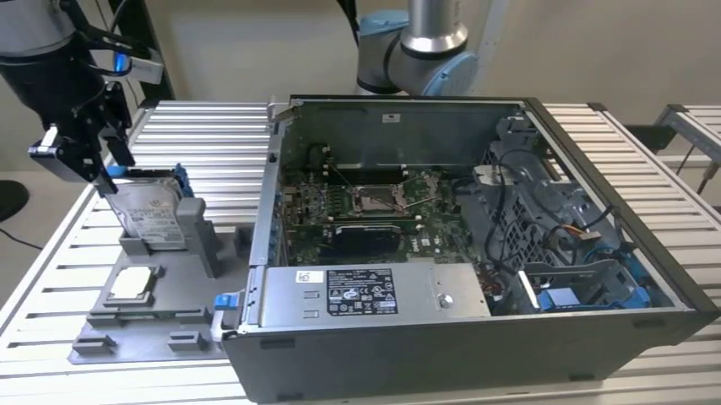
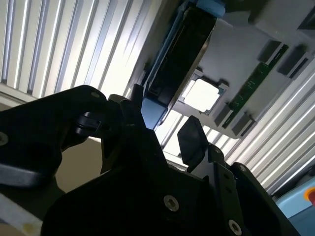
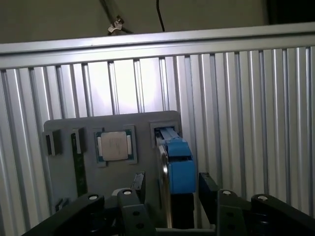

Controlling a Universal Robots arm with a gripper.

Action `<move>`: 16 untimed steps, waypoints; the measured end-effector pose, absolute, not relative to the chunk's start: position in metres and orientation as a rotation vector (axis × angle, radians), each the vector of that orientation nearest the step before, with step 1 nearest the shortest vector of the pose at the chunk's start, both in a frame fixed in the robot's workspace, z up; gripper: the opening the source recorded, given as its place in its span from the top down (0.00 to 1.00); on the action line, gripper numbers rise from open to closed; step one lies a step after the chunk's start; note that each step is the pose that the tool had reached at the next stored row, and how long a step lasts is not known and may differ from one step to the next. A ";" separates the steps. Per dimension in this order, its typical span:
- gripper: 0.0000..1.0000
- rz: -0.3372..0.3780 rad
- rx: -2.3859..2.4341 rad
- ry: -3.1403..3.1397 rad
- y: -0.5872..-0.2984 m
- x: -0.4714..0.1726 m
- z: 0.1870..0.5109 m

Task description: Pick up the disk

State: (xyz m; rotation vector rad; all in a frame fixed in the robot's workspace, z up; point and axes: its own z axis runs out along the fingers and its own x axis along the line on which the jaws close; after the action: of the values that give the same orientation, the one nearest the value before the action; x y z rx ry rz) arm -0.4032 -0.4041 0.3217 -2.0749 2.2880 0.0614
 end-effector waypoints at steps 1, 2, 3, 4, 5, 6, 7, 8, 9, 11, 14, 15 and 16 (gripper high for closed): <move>0.00 0.061 -2.079 2.284 -0.404 -0.402 0.320; 0.00 0.062 -2.082 2.281 -0.404 -0.402 0.319; 0.00 0.063 -2.085 2.278 -0.404 -0.402 0.318; 0.00 0.064 -2.088 2.274 -0.404 -0.402 0.317; 0.00 0.066 -2.092 2.270 -0.404 -0.402 0.316; 0.00 0.068 -2.095 2.265 -0.404 -0.403 0.315; 0.00 0.069 -2.099 2.261 -0.404 -0.403 0.314; 0.00 0.070 -2.103 2.257 -0.404 -0.403 0.312; 0.00 0.070 -2.105 2.255 -0.404 -0.404 0.310; 0.00 0.070 -2.109 2.251 -0.404 -0.405 0.307; 0.00 0.072 -2.116 2.243 -0.403 -0.406 0.301; 0.00 0.073 -2.118 2.240 -0.403 -0.407 0.300; 0.00 0.074 -2.120 2.236 -0.402 -0.407 0.298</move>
State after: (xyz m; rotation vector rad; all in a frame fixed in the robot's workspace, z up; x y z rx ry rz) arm -0.4074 -0.4020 0.2983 -2.1196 2.2356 0.0745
